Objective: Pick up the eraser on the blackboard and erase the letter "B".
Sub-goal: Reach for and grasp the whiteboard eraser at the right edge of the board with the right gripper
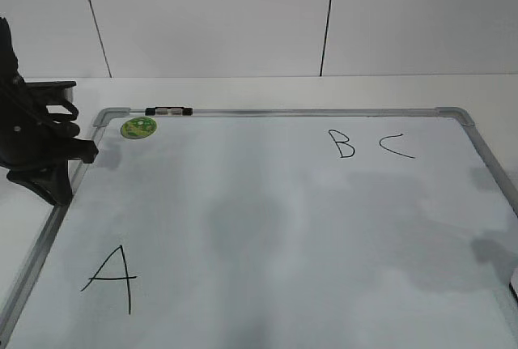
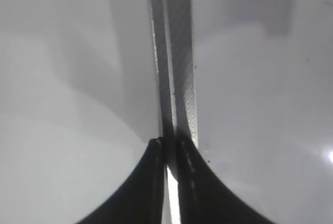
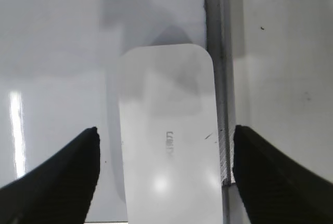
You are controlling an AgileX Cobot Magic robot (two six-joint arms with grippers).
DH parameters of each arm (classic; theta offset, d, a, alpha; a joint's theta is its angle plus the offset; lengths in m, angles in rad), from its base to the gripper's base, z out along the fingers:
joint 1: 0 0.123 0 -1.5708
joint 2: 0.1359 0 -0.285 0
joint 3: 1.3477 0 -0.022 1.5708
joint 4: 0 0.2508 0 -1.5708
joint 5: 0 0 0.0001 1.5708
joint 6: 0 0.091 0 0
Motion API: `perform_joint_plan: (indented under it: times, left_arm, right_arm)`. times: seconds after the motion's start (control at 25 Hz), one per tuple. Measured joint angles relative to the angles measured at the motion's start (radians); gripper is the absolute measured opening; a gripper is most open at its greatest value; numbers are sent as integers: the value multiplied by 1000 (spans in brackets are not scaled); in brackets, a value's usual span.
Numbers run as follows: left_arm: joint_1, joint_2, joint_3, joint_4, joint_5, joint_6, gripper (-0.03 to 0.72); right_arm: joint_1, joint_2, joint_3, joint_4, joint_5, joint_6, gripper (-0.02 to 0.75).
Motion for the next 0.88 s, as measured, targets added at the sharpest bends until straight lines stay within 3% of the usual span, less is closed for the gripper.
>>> perform_joint_plan:
  times: [0.52, 0.88]
  left_arm:
    - [0, 0, 0, 0, 0, 0, 22]
    - [0, 0, 0, 0, 0, 0, 22]
  right_arm:
    - [0, 135, 0, 4, -17, -1, 601]
    - [0, 208, 0, 4, -13, -2, 638]
